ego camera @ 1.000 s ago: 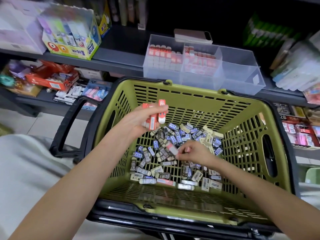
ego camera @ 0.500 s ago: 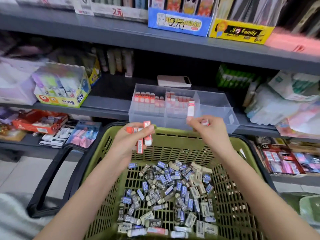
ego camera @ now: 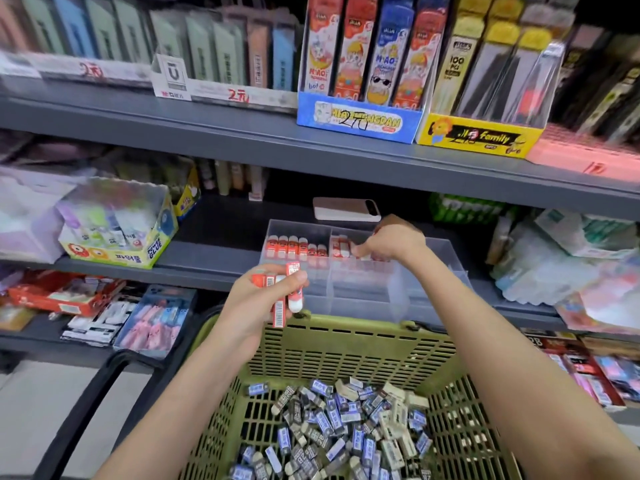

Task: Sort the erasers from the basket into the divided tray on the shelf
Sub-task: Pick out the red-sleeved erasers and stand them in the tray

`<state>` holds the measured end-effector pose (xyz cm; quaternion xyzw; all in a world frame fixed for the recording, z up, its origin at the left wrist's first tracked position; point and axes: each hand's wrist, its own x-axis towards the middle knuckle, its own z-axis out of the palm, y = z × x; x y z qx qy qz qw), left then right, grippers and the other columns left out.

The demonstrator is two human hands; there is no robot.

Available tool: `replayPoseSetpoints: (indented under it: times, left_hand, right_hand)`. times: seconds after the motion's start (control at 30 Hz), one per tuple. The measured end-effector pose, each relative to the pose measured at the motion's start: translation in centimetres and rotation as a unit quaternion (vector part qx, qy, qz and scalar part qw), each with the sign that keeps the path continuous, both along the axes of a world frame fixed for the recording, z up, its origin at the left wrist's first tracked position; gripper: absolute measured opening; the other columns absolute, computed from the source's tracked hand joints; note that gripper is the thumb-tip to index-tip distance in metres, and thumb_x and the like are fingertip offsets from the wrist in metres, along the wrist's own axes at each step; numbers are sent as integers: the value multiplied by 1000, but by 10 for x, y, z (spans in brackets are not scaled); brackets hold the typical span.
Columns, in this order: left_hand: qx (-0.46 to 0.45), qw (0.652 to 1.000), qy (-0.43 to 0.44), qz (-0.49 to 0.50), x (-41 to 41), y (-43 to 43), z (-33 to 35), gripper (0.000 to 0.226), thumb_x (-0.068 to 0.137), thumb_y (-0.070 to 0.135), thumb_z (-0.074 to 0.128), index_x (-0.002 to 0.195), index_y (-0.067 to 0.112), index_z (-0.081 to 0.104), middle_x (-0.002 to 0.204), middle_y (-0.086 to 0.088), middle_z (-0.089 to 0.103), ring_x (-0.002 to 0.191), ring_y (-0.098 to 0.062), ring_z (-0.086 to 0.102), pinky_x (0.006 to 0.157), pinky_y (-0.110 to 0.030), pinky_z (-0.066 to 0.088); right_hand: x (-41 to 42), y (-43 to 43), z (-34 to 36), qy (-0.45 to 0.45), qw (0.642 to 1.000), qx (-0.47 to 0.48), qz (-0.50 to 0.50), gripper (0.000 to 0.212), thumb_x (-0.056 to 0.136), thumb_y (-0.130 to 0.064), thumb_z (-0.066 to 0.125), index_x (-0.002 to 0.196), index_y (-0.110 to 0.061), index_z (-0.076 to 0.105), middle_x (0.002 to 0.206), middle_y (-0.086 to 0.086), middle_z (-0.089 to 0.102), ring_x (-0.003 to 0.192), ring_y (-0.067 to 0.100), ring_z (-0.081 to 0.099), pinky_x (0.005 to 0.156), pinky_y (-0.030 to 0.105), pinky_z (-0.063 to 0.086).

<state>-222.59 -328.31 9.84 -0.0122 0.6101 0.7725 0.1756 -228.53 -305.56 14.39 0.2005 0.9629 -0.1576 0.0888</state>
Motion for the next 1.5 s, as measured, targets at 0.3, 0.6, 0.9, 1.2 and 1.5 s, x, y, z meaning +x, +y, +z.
replayPoseSetpoints:
  times: [0.3, 0.6, 0.9, 1.2, 1.5]
  left_hand:
    - [-4, 1000, 2, -14, -4, 0, 1, 49, 57, 44, 79, 96, 15, 71, 82, 0, 75, 67, -9, 68, 50, -18, 48]
    - [42, 999, -19, -3, -8, -1, 9, 49, 62, 38, 77, 101, 9, 67, 75, 0, 72, 61, -10, 67, 46, -19, 48]
    - [48, 999, 6, -1, -16, -10, 8, 42, 55, 48, 79, 84, 18, 75, 70, 1, 69, 60, -11, 62, 49, -20, 48]
    - [39, 999, -11, 15, -14, -9, 8, 53, 51, 44, 79, 95, 15, 69, 85, -1, 75, 67, -10, 69, 54, -20, 54]
    - [27, 1000, 3, 1, -15, -6, 13, 44, 54, 46, 78, 84, 15, 74, 69, -2, 69, 56, -11, 60, 49, -20, 48]
  right_hand:
    - [-3, 5, -15, -10, 998, 7, 70, 56, 70, -64, 67, 55, -15, 47, 58, -1, 47, 58, 17, 48, 54, 26, 35]
    - [19, 19, -14, 151, 823, -544, -61, 26, 79, 15, 41, 67, -9, 43, 63, 10, 47, 57, 18, 55, 51, 25, 39]
    - [21, 26, -10, 183, 860, -476, -30, 15, 93, -17, 56, 108, -15, 56, 71, 11, 69, 50, 13, 55, 40, 24, 45]
    - [21, 38, -6, 109, 989, -88, 36, 32, 70, -40, 79, 76, -10, 72, 70, 4, 66, 67, 18, 57, 59, 26, 42]
    - [18, 37, -9, 171, 925, -336, -42, 19, 71, -14, 80, 65, -14, 62, 51, -12, 61, 43, -4, 54, 42, 11, 40]
